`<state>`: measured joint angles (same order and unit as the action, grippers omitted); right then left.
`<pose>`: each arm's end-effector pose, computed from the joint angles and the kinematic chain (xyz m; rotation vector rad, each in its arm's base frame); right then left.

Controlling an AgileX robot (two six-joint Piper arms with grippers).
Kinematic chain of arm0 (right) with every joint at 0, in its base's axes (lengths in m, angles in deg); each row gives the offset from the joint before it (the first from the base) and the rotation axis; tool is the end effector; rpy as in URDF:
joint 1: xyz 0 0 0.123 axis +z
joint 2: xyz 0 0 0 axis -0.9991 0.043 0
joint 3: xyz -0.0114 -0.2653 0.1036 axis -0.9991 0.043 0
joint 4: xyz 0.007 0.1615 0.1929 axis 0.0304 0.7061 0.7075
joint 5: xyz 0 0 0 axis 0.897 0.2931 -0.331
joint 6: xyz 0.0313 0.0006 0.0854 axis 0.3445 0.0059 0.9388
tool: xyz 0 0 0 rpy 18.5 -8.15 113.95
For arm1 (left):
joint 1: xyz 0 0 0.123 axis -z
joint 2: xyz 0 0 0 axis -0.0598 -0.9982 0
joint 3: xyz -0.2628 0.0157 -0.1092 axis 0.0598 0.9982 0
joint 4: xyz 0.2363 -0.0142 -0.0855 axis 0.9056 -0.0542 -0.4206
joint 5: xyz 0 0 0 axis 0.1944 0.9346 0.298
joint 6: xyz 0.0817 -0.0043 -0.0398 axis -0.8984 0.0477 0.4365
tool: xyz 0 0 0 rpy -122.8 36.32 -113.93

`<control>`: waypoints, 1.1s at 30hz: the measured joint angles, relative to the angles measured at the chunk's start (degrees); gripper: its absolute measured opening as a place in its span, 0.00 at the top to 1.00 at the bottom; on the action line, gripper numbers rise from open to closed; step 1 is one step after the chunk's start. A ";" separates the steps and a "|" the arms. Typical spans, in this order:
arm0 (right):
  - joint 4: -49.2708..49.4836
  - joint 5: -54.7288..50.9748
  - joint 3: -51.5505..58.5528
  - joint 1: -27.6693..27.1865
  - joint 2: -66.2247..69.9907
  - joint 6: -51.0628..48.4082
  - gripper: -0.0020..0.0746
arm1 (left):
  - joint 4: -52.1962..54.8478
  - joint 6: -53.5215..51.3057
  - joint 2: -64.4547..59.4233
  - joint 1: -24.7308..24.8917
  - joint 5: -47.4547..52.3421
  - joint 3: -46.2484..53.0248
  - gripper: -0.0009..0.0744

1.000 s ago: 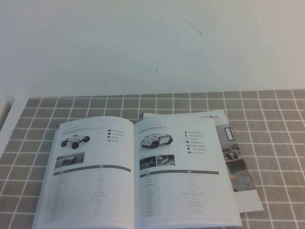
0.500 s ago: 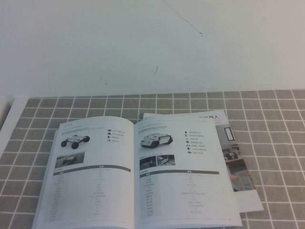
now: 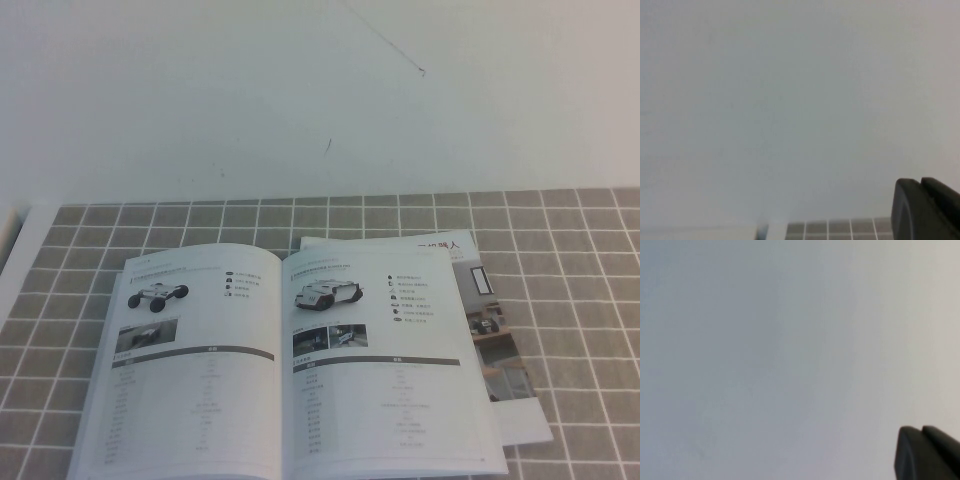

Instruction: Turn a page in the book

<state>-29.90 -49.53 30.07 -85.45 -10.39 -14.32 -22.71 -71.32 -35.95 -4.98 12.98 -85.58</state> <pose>0.0210 0.0006 0.3398 -0.1026 1.1641 -0.0938 0.0307 -0.0006 0.3310 -0.0096 1.3834 0.0081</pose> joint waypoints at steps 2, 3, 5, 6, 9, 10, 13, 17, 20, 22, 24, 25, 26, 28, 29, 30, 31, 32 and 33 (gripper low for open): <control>1.97 -7.78 -2.97 0.00 3.71 0.00 0.98 | -0.35 1.90 -2.84 0.00 1.98 -0.54 0.99; 2.54 -11.13 -4.15 0.00 5.49 -0.13 0.98 | -0.80 2.66 -4.61 0.00 3.07 -0.69 0.99; 4.28 -16.17 -5.88 0.00 9.88 -0.24 0.98 | -1.96 3.15 -8.11 0.00 4.84 -0.76 0.99; 5.31 -18.16 -6.50 0.00 12.56 -0.50 0.98 | -2.34 3.78 -10.16 0.16 5.60 -0.76 0.99; 7.50 -20.95 -7.04 0.00 20.85 -2.72 0.98 | -3.86 3.95 -16.40 1.67 6.15 -0.76 0.99; 8.38 -21.21 -7.04 0.00 23.70 -3.92 0.98 | -4.90 3.95 -18.09 2.43 6.15 -0.76 0.99; 10.51 -19.71 -7.04 0.00 31.73 -8.43 0.98 | -11.02 4.04 -23.83 4.36 6.15 -0.76 0.99; 13.94 -15.95 -7.81 0.00 41.40 -11.65 0.98 | -20.77 1.95 -33.56 7.72 4.17 -0.76 0.99; 16.00 -15.21 -9.28 1.06 47.65 -12.31 0.98 | -23.91 -2.38 -41.11 10.49 2.96 -1.81 0.99; 17.95 -15.44 -10.33 2.21 51.18 -12.82 0.98 | -24.65 -3.72 -45.67 11.73 3.87 -3.60 0.99; 20.56 -16.25 -11.37 3.47 54.74 -13.58 0.98 | -24.87 -5.80 -52.26 13.29 4.94 -6.89 0.99; 21.45 -16.80 -11.79 3.88 55.93 -14.14 0.98 | -25.00 -6.76 -54.68 13.76 5.46 -8.22 0.99; 23.18 -17.84 -12.32 4.75 58.25 -15.29 0.98 | -25.10 -7.99 -57.58 14.32 5.91 -9.93 0.99; 26.75 -19.79 -13.46 6.19 62.31 -18.32 0.98 | -25.38 -9.78 -63.19 15.04 6.20 -13.30 0.99; 28.58 -20.57 -14.05 6.87 64.05 -20.25 0.98 | -25.49 -10.51 -65.78 15.24 6.20 -14.80 0.99; 30.62 -21.29 -14.67 7.46 65.75 -22.27 0.98 | -25.63 -11.04 -67.62 15.31 6.20 -15.97 0.99; 32.40 -21.93 -15.24 8.02 67.11 -24.41 0.98 | -25.98 -11.31 -69.81 15.44 6.20 -17.42 0.99; 34.34 -22.67 -16.02 8.46 68.46 -26.35 0.98 | -26.22 -11.47 -71.54 15.44 6.10 -18.27 0.99; 36.95 -23.32 -16.80 9.02 70.20 -29.06 0.98 | -26.34 -12.60 -74.09 15.44 5.94 -20.13 0.99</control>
<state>7.05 -72.85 13.26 -76.43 59.81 -43.38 -49.05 -83.91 -110.04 10.46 18.92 -105.71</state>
